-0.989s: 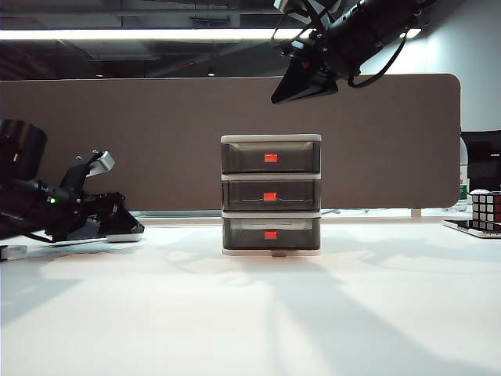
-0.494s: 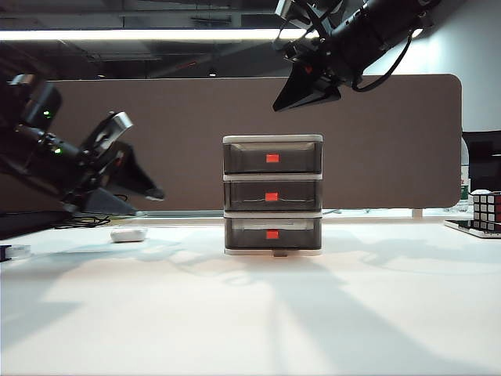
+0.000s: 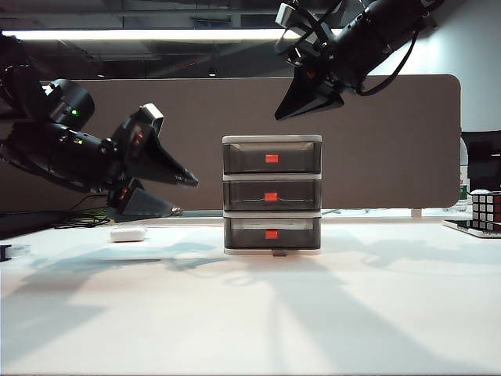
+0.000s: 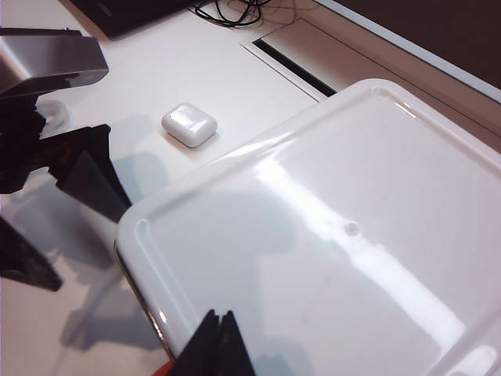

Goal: Open the second layer of the drawer on the table, pick up the earphone case on the table and put it in, and finally close the drawer.

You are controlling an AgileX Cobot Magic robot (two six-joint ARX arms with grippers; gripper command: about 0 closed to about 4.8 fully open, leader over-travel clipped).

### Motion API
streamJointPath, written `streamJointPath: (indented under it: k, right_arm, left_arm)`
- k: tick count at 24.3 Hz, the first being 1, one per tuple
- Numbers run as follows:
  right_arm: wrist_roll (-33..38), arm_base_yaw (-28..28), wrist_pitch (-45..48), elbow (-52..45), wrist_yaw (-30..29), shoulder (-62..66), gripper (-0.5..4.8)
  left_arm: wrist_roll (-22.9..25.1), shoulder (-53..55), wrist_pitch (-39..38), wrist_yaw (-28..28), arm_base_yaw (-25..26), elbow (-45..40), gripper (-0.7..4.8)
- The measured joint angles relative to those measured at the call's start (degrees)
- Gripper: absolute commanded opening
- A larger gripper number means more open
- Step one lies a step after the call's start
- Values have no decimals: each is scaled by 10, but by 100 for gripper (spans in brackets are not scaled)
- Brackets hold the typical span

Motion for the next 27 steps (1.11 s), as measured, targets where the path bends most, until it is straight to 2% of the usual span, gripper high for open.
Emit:
streamJointPath:
  k: [5,6,7,8,10,11,13,16,20,23,25,27]
  right_arm:
    - [0,0,-7,1,-1,-4,-2]
    - [0,0,-6,1,-1,-8,-2]
    - [0,1,-6,2,-2,-9,-2]
    - [0,1,-5,2,-3,-9,-2]
    - [0,0,-5,2,-3,-9,-2]
    - [0,0,-4,2,-3,-9,-2]
    - [0,1,-4,2,-3,-9,-2]
    - [0,1,-4,2,-3,-9,-2]
    - [0,1,-3,2,-3,-9,-2]
    - [0,1,-4,2,-3,-9,-2]
    - [0,1,-4,2,-3,-9,-2]
    - [0,2,-4,2,-3,-9,-2]
  left_arm:
    - [-13,-1,5,273,-2,0,389]
    - [-44,-1,7,306,-7,0,389]
    - [-71,-1,8,304,-14,0,388]
    - [-76,-1,7,293,-17,0,365]
    - [-47,-3,-21,231,-22,0,361]
    - [9,-9,-57,148,-35,0,361]
    - [62,-18,-76,63,-61,0,358]
    - [96,-24,-76,15,-92,0,308]
    - [101,-33,-58,-31,-122,-3,271]
    - [93,-79,5,-86,-154,-64,264]
    - [74,-105,52,-109,-161,-104,264]
    - [40,-132,124,-158,-166,-152,263]
